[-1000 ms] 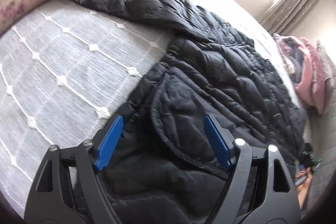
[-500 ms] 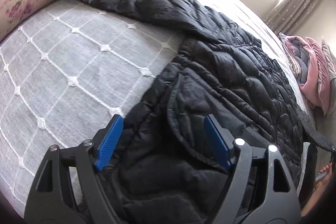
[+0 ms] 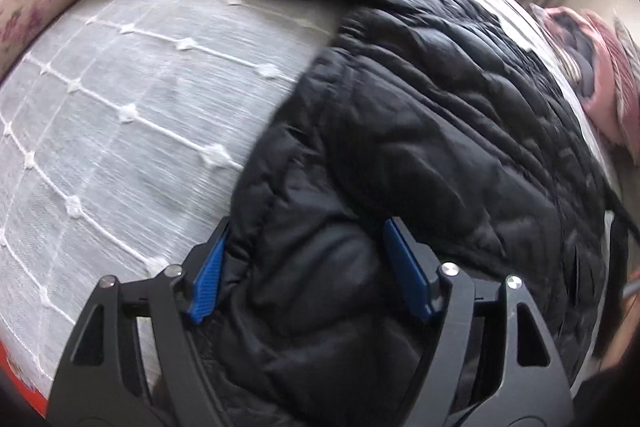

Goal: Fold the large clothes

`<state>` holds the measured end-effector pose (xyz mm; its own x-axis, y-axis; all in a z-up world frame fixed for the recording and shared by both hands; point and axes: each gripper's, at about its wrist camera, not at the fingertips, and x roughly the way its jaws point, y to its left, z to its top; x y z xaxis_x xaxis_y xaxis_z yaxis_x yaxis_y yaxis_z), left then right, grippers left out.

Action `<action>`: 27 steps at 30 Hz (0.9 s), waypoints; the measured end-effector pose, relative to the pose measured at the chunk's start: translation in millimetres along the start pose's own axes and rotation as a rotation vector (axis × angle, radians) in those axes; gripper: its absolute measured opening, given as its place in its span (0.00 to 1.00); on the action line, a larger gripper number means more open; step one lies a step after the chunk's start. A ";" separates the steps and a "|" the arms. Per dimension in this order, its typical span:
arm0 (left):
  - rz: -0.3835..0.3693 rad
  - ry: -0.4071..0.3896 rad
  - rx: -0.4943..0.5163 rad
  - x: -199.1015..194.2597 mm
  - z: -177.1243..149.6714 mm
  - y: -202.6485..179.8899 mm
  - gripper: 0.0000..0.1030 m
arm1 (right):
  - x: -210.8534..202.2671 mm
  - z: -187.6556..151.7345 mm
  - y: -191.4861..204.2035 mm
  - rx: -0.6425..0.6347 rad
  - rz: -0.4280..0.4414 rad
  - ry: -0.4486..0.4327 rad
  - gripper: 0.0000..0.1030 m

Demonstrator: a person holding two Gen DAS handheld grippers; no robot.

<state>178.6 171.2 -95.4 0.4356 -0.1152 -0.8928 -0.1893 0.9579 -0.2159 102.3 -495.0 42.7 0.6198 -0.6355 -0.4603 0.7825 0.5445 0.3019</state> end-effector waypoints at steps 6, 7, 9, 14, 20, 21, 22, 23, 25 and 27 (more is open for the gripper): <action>-0.063 0.028 0.080 -3.7 -11.2 -14.5 0.71 | -17.2 13.4 2.9 -0.001 -0.055 -0.106 0.02; -0.069 0.029 0.080 -5.0 -10.9 -14.5 0.71 | -19.0 14.9 4.5 -0.012 -0.050 -0.112 0.02; -0.089 0.031 0.070 -6.4 -5.4 -6.0 0.71 | -19.8 16.1 9.4 -0.032 -0.023 -0.109 0.02; -0.158 -0.011 -0.038 -25.2 4.2 28.1 0.71 | -34.4 16.5 34.5 -0.072 0.057 -0.135 0.02; -0.144 -0.075 -0.155 -32.6 11.8 56.3 0.71 | -85.9 4.6 114.9 -0.255 0.315 -0.174 0.02; -0.154 -0.067 -0.158 -30.3 13.0 55.0 0.71 | -93.1 0.0 126.0 -0.280 0.333 -0.177 0.02; -0.158 -0.063 -0.161 -27.9 14.0 52.9 0.71 | -106.7 -10.7 148.7 -0.331 0.371 -0.179 0.02; -0.160 -0.064 -0.166 -27.2 14.9 51.6 0.71 | -116.3 -21.3 166.8 -0.373 0.404 -0.172 0.02; -0.172 -0.076 -0.157 -29.5 16.0 45.3 0.71 | -133.3 -47.4 203.8 -0.476 0.457 -0.153 0.02; -0.170 -0.105 -0.124 -29.6 21.9 30.9 0.71 | -148.6 -81.0 240.4 -0.583 0.499 -0.132 0.02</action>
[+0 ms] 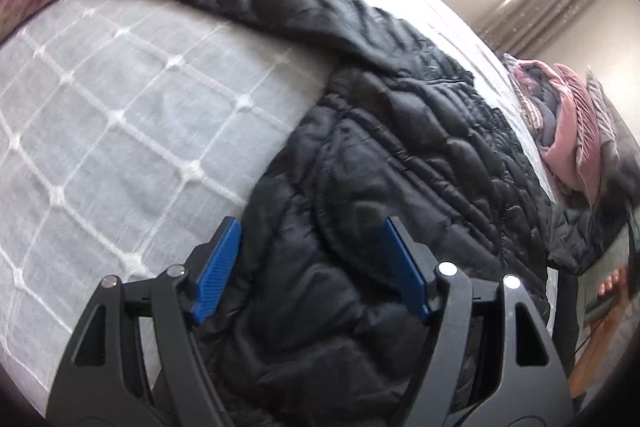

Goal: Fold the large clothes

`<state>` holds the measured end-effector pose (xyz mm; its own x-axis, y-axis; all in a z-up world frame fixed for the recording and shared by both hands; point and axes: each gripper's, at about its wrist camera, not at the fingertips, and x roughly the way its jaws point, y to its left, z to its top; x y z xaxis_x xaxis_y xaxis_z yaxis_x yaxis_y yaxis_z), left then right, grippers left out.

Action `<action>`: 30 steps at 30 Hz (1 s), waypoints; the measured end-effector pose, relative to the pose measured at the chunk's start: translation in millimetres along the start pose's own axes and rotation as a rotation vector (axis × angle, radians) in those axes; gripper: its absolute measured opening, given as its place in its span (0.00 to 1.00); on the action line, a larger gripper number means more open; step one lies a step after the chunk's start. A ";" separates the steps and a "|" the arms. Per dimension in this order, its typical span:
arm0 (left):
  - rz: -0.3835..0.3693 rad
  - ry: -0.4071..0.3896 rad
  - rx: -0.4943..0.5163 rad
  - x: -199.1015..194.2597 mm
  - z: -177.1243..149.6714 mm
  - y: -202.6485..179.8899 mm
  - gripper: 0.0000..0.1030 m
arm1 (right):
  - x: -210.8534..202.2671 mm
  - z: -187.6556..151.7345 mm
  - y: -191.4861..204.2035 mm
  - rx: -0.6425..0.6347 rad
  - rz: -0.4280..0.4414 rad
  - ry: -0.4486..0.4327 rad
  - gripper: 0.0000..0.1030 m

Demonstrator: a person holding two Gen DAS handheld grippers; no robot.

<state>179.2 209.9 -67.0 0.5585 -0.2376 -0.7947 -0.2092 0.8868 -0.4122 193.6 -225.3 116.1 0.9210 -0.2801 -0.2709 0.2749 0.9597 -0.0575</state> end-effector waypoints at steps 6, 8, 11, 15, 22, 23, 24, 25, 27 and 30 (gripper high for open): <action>0.038 -0.034 0.065 6.8 4.5 -17.1 0.71 | 48.4 -45.8 156.2 -0.213 0.152 0.208 0.03; 0.034 -0.016 0.055 11.0 5.5 -15.4 0.71 | 67.9 -65.2 200.1 -0.280 0.168 0.273 0.03; 0.009 -0.003 0.024 12.2 8.9 -9.1 0.71 | 91.0 -93.7 233.2 -0.297 0.204 0.399 0.04; -0.033 0.010 -0.016 11.3 11.0 -2.2 0.71 | 103.5 -126.9 257.3 -0.354 0.219 0.489 0.10; -0.056 0.020 -0.024 12.0 10.7 -2.4 0.71 | 106.3 -130.0 265.0 -0.248 0.324 0.535 0.63; -0.058 0.020 -0.026 11.9 10.6 -2.2 0.71 | 104.9 -128.9 267.5 -0.227 0.327 0.528 0.73; -0.060 0.019 -0.029 11.8 10.7 -1.8 0.71 | 104.3 -125.1 268.0 -0.199 0.330 0.513 0.73; -0.062 0.019 -0.033 11.9 10.9 -1.1 0.71 | 105.8 -122.5 270.7 -0.183 0.334 0.515 0.72; -0.066 0.020 -0.039 12.1 10.7 -0.2 0.71 | 112.6 -124.0 280.2 -0.195 0.323 0.562 0.68; -0.062 0.022 -0.038 12.4 9.7 -0.8 0.71 | 126.6 -137.6 297.5 -0.294 0.226 0.633 0.29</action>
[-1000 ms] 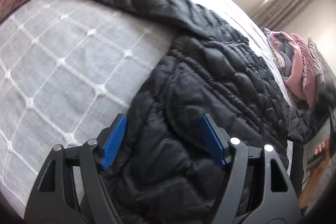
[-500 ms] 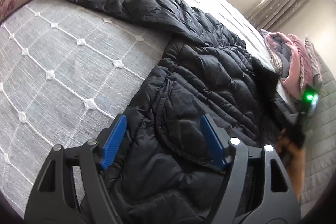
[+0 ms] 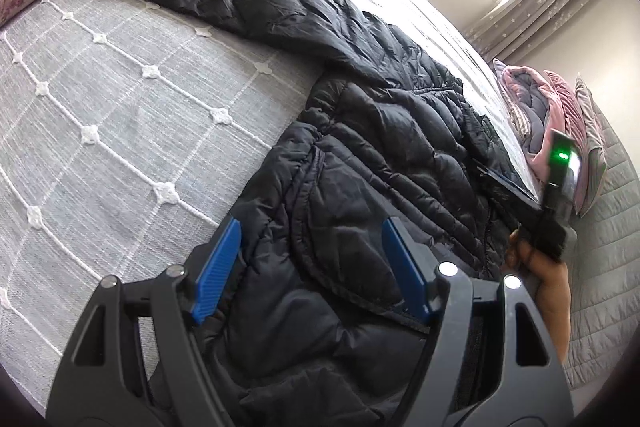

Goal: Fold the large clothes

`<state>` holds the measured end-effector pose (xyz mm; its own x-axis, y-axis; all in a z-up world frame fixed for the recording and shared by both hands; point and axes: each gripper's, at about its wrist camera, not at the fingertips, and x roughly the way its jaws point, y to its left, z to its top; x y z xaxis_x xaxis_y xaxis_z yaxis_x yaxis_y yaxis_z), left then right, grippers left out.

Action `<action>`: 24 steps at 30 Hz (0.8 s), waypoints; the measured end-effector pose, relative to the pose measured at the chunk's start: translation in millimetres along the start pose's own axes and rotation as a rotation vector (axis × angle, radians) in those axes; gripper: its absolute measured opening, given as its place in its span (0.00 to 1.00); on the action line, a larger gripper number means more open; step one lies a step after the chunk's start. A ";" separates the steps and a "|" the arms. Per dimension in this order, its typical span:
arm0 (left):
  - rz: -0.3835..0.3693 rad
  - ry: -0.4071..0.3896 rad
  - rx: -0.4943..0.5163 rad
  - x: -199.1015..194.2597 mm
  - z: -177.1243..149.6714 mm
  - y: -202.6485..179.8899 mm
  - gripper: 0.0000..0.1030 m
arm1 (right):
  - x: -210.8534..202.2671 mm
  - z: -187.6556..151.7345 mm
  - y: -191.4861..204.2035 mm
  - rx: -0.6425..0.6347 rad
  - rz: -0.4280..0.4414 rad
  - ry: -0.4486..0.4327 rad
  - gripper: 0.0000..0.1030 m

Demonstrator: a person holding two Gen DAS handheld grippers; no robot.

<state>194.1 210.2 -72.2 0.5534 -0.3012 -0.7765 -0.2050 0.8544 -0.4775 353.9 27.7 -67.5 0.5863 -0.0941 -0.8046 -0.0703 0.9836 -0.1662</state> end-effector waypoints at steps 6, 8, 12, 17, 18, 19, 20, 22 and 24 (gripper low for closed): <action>-0.016 0.008 -0.005 1.6 1.9 1.2 0.71 | 3.5 13.8 -10.4 0.116 0.022 -0.035 0.10; -0.022 0.012 -0.012 2.3 2.6 2.4 0.71 | 2.7 19.5 -16.6 0.169 0.075 -0.059 0.10; -0.026 0.014 -0.021 2.6 3.8 4.1 0.71 | 18.7 16.5 -22.9 0.255 0.172 -0.016 0.12; -0.040 0.031 -0.045 4.3 7.0 10.5 0.74 | 27.2 8.4 -21.4 0.236 0.197 0.048 0.24; -0.040 0.029 -0.057 4.2 7.8 13.2 0.74 | 24.2 8.8 -23.9 0.250 0.217 0.053 0.27; -0.039 0.030 -0.065 4.1 8.5 15.3 0.74 | 18.2 10.2 -29.6 0.278 0.257 0.060 0.32; -0.041 0.031 -0.069 4.2 9.2 16.5 0.74 | 11.3 10.5 -32.7 0.292 0.287 0.059 0.43; -0.046 0.037 -0.084 4.3 10.0 20.1 0.74 | -14.5 7.5 -41.8 0.311 0.349 0.011 0.81; -0.062 0.045 -0.101 3.2 9.7 23.6 0.74 | -39.6 -3.0 -45.6 0.307 0.357 -0.021 0.87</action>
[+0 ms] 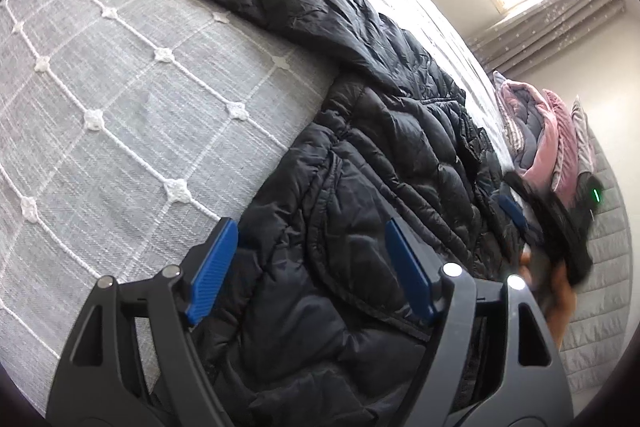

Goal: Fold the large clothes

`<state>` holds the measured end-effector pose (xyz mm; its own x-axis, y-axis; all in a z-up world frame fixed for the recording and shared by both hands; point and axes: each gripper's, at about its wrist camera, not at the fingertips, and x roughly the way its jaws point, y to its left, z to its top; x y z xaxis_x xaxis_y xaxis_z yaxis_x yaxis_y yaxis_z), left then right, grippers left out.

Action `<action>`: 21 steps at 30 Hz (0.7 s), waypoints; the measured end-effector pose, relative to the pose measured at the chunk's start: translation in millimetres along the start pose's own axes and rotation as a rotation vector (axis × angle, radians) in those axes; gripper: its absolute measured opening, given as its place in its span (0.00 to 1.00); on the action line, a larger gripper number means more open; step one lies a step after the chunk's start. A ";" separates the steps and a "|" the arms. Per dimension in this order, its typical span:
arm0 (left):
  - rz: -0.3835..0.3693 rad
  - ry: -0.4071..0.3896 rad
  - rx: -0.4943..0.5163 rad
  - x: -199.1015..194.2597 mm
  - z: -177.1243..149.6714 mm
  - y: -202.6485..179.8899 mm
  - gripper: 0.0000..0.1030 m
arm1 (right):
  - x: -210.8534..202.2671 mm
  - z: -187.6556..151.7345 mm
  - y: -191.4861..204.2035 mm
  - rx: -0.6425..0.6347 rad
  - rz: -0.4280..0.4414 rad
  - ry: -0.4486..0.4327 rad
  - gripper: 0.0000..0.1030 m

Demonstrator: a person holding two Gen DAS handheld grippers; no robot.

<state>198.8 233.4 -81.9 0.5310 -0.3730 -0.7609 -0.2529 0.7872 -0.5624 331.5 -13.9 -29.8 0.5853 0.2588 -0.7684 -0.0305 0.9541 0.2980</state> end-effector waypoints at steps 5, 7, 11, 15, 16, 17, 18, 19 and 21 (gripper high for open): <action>0.005 -0.009 -0.025 -5.6 3.6 8.8 0.74 | -59.8 -65.1 -1.6 -0.058 -0.025 0.132 0.87; 0.013 -0.001 -0.053 -6.2 10.2 18.4 0.74 | -82.7 -92.4 -6.9 -0.037 -0.004 0.163 0.87; 0.030 -0.053 -0.183 -18.8 30.1 51.3 0.74 | -127.6 -142.8 -19.2 -0.018 0.102 0.113 0.87; 0.150 -0.134 -0.249 -30.6 71.4 73.1 0.74 | -127.9 -157.6 -22.0 -0.089 -0.036 0.079 0.87; 0.167 -0.145 -0.251 -30.2 87.1 77.2 0.74 | -124.4 -157.0 -24.0 -0.086 -0.033 0.080 0.87; 0.187 -0.153 -0.261 -28.7 100.6 82.2 0.74 | -123.1 -156.1 -26.9 -0.076 -0.026 0.079 0.87; 0.216 -0.168 -0.282 -26.7 116.3 89.1 0.74 | -123.3 -156.7 -29.4 -0.060 -0.018 0.075 0.87; 0.236 -0.185 -0.296 -24.4 126.1 94.4 0.74 | -123.2 -156.3 -32.3 -0.047 -0.010 0.071 0.87; 0.293 -0.217 -0.329 -17.3 146.1 107.4 0.74 | -126.2 -155.1 -36.2 -0.045 -0.023 0.057 0.87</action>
<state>280.6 396.2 -81.9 0.5470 -0.0201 -0.8369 -0.6405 0.6337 -0.4338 133.0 -57.7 -31.4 0.5392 0.2437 -0.8062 -0.0547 0.9653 0.2552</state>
